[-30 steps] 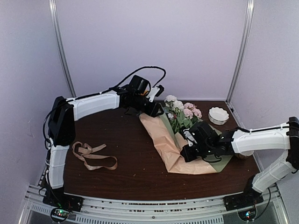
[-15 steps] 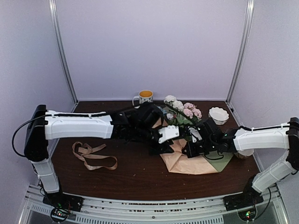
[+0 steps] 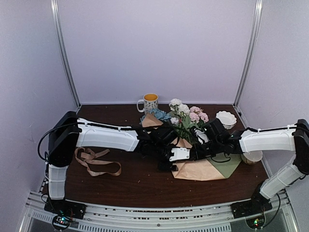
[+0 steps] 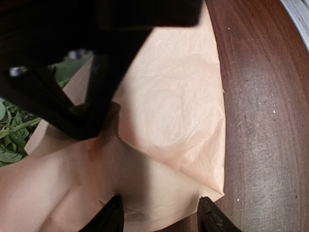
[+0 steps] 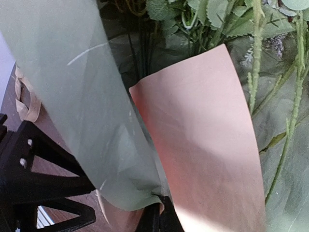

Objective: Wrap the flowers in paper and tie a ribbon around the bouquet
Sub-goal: Press the fold line of the 2/3-folded wrapping paper.

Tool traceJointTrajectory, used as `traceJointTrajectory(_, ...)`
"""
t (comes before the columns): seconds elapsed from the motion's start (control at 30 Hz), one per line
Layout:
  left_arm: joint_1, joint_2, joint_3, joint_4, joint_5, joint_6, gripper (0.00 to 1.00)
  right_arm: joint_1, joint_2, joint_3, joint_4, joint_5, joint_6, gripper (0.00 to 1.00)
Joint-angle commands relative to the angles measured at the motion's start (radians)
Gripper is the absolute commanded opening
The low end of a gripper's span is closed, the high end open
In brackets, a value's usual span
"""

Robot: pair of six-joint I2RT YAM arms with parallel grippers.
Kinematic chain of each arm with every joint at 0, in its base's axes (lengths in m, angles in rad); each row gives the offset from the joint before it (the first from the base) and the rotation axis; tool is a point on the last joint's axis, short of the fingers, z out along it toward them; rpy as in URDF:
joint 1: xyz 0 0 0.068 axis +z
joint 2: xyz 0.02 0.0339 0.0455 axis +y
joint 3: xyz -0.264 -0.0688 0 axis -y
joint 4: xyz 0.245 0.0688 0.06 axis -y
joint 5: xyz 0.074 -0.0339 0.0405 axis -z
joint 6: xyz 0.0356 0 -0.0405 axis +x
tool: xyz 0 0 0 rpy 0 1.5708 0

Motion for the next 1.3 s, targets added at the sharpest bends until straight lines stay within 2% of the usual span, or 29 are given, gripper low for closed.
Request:
traceJointTrajectory(0.0,-0.010,0.059,0.057,-0.065,0.049,0.079,0.55,-0.021,0.015,0.014,0.039,-0.013,0.011,0.00)
traceJointTrajectory(0.27,-0.008,0.188,0.203,-0.259,0.151,0.171,0.55,-0.067,0.083,0.015,0.078,-0.005,0.015,0.00)
traceJointTrajectory(0.4,-0.004,0.227,0.270,-0.334,0.181,0.192,0.51,-0.092,0.103,-0.002,0.111,0.003,0.061,0.00)
traceJointTrajectory(0.53,0.001,0.207,0.251,-0.340,0.199,0.202,0.52,-0.097,0.132,-0.024,0.133,0.005,0.086,0.00)
traceJointTrajectory(0.63,0.026,0.156,0.218,-0.322,0.266,0.181,0.52,-0.096,0.155,-0.054,0.160,-0.001,0.102,0.00)
traceJointTrajectory(0.83,0.161,-0.074,0.132,-0.214,0.449,0.064,0.56,-0.096,0.169,-0.067,0.178,-0.013,0.113,0.00)
traceJointTrajectory(0.97,0.305,-0.247,0.012,-0.080,0.478,0.015,0.58,-0.096,0.168,-0.069,0.169,-0.015,0.105,0.00)
traceJointTrajectory(1.03,0.378,-0.295,-0.041,0.010,0.454,-0.002,0.63,-0.095,0.168,-0.071,0.170,-0.023,0.106,0.00)
traceJointTrajectory(1.1,0.433,-0.285,-0.025,0.046,0.405,-0.006,0.69,-0.094,0.168,-0.070,0.171,-0.032,0.111,0.00)
traceJointTrajectory(1.17,0.461,-0.227,0.070,0.031,0.329,0.000,0.72,-0.095,0.164,-0.069,0.172,-0.040,0.112,0.00)
traceJointTrajectory(1.27,0.470,-0.109,0.229,-0.048,0.314,0.058,0.74,-0.095,0.153,-0.068,0.164,-0.037,0.106,0.00)
